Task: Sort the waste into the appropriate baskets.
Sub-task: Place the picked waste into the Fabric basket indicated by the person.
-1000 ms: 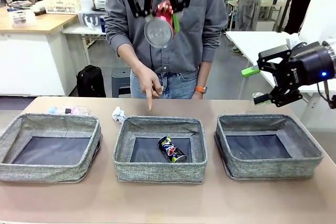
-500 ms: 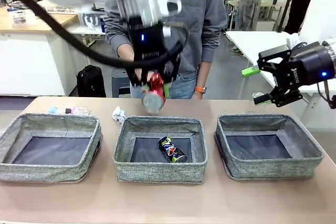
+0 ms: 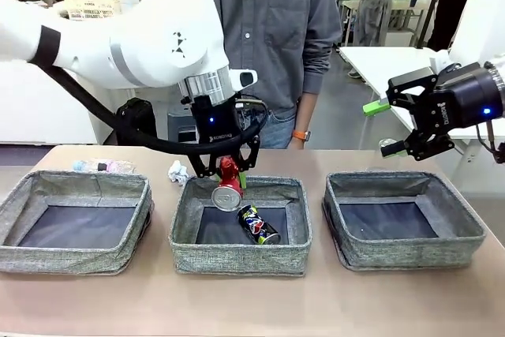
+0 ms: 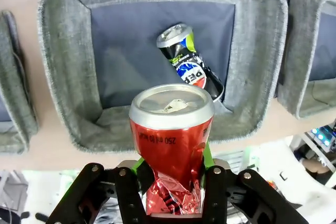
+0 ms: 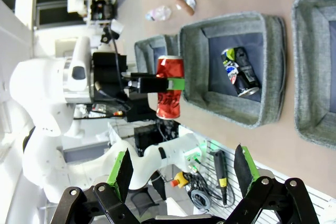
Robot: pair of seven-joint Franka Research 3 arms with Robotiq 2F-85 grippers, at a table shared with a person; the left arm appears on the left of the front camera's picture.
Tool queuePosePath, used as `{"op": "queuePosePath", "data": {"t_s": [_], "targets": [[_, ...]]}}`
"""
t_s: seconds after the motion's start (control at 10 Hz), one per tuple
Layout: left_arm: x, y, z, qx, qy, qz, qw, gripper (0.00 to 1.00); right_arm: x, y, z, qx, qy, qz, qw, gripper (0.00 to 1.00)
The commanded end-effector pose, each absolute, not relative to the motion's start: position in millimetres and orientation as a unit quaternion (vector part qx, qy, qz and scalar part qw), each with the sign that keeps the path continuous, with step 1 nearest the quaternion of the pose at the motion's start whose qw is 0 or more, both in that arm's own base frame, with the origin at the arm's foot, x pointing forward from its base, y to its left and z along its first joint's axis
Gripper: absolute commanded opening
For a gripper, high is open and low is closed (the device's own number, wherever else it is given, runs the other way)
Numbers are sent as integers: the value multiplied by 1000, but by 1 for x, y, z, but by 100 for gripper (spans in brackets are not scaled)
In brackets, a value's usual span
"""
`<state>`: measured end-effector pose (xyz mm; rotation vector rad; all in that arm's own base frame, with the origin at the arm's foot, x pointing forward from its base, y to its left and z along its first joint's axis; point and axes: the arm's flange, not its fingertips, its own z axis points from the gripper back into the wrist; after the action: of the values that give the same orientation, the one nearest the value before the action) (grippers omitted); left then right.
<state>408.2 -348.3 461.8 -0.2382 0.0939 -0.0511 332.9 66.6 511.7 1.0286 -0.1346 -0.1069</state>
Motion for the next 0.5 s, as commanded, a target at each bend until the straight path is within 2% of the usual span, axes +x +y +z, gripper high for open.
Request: {"op": "queuePosePath", "data": {"t_s": [0.0, 0.2, 0.3, 0.4], "targets": [[410, -349, 467, -114, 32, -14, 993, 32, 335, 66, 513, 492, -62, -46, 867, 100], [414, -348, 466, -115, 29, -9, 993, 32, 335, 66, 513, 492, -62, -46, 867, 100], [415, -347, 466, -103, 22, -7, 994, 89, 335, 66, 513, 492, -62, -46, 867, 100], [415, -348, 467, -101, 17, -7, 995, 89, 335, 66, 513, 492, -62, -46, 867, 100]]}}
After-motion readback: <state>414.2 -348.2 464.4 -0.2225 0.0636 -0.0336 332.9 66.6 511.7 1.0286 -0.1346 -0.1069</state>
